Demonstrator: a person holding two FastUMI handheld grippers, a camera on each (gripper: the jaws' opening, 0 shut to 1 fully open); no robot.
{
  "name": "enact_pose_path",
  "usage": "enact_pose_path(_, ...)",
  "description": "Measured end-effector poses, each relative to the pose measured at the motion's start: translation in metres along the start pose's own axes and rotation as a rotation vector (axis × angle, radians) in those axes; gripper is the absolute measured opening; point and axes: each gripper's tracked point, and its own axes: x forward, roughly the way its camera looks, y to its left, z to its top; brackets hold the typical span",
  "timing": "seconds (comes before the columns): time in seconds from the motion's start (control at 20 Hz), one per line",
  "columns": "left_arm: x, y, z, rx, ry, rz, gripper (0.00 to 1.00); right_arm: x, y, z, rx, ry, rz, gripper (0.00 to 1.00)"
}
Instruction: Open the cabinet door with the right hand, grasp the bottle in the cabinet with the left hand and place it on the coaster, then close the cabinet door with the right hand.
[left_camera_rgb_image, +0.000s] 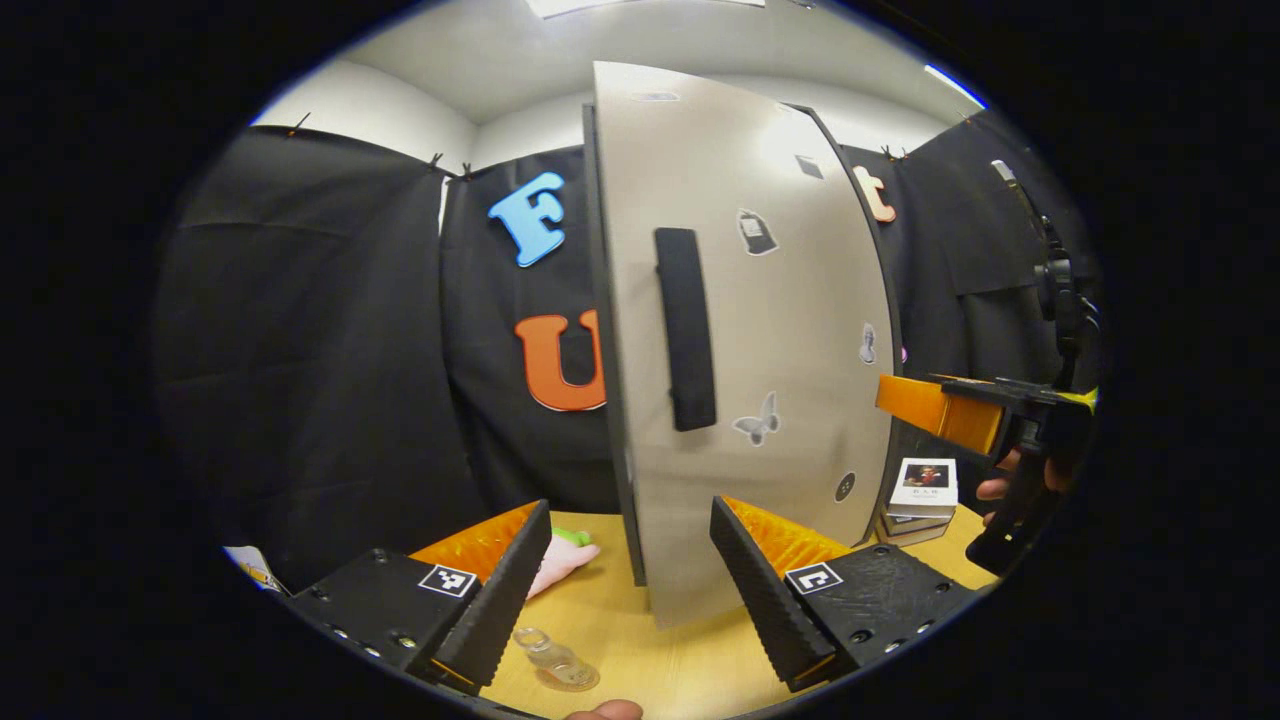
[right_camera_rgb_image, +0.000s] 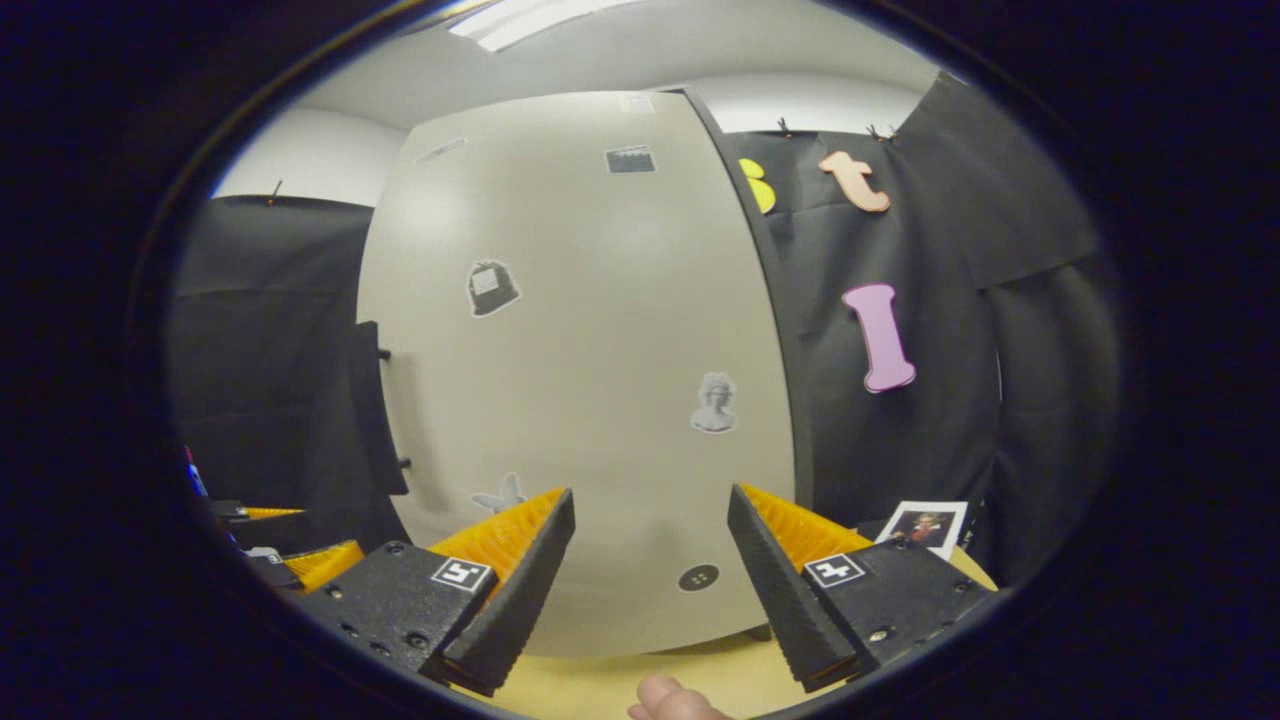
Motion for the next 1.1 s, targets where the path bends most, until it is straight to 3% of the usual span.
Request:
enact_pose_path(0.25, 0.025, -0.034, 0.008, -0.044, -0.018, -0.063, 0.96, -0.016, -0.040, -0.004, 0.002, 0.035, -0.162, 0.99)
enact_pose_path(0.5, 0.041, -0.038, 0.016, -0.114, -0.048, -0.098, 1.00, -0.014, -0.041, 0.019, -0.079, -0.012, -0.228, 0.99)
enact_pose_path(0.55, 0.041, -0.035, 0.013, -0.115, -0.039, -0.089, 0.96, -0.014, -0.044, 0.015, -0.090, 0.000, -0.250, 0.99)
enact_pose_path(0.65, 0.043, -0.036, 0.013, -0.114, -0.041, -0.093, 0.97, -0.013, -0.040, 0.012, -0.088, 0.013, -0.250, 0.94)
enact_pose_path(0.7, 0.044, -0.038, 0.013, -0.115, -0.042, -0.105, 0.96, -0.013, -0.040, 0.014, -0.097, 0.006, -0.254, 0.99)
enact_pose_path(0.75, 0.045, -0.039, 0.011, -0.115, -0.042, -0.113, 0.97, -0.016, -0.043, 0.019, -0.108, -0.002, -0.268, 0.94)
enact_pose_path(0.9, 0.047, -0.044, 0.010, -0.108, -0.056, -0.143, 0.97, -0.016, -0.043, 0.018, -0.109, -0.007, -0.283, 0.94)
enact_pose_path(0.95, 0.048, -0.045, 0.008, -0.103, -0.054, -0.149, 0.97, -0.016, -0.041, 0.015, -0.110, 0.002, -0.282, 0.99)
enact_pose_path(1.05, 0.047, -0.047, 0.006, -0.101, -0.052, -0.160, 0.97, -0.017, -0.039, 0.014, -0.116, 0.007, -0.282, 0.94)
enact_pose_path(1.1, 0.047, -0.048, 0.007, -0.103, -0.057, -0.164, 0.97, -0.017, -0.039, 0.014, -0.120, 0.007, -0.284, 0.99)
